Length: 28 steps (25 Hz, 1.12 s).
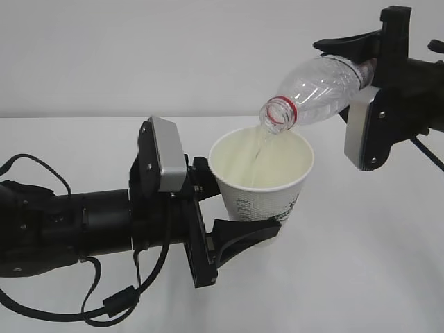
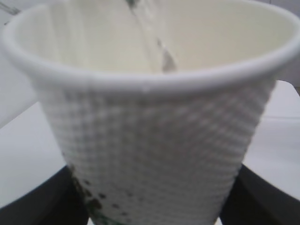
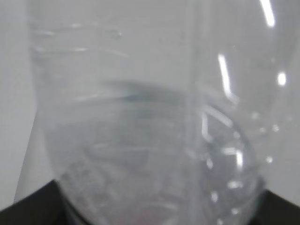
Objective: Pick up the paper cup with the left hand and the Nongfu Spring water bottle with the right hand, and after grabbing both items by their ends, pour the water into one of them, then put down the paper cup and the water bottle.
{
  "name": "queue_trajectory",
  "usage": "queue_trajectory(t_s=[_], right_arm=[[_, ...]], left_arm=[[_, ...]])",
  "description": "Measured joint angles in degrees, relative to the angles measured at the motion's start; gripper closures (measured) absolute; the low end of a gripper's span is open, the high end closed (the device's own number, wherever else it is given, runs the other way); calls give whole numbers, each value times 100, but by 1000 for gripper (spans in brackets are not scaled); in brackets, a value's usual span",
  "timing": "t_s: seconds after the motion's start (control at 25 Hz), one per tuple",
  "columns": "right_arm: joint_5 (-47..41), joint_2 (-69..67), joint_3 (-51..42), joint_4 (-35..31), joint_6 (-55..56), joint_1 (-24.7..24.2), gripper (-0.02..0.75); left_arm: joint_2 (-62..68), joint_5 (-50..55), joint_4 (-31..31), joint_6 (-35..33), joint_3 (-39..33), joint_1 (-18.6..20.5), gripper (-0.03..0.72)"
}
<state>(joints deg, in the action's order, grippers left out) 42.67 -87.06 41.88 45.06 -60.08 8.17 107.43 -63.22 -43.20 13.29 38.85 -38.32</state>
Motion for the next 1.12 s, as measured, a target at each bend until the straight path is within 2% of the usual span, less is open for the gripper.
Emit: queue_trajectory(t_s=[1.12], right_arm=[[-154, 3, 12, 0, -169, 0, 279]], left_arm=[[0, 0, 0, 0, 0, 0, 154]])
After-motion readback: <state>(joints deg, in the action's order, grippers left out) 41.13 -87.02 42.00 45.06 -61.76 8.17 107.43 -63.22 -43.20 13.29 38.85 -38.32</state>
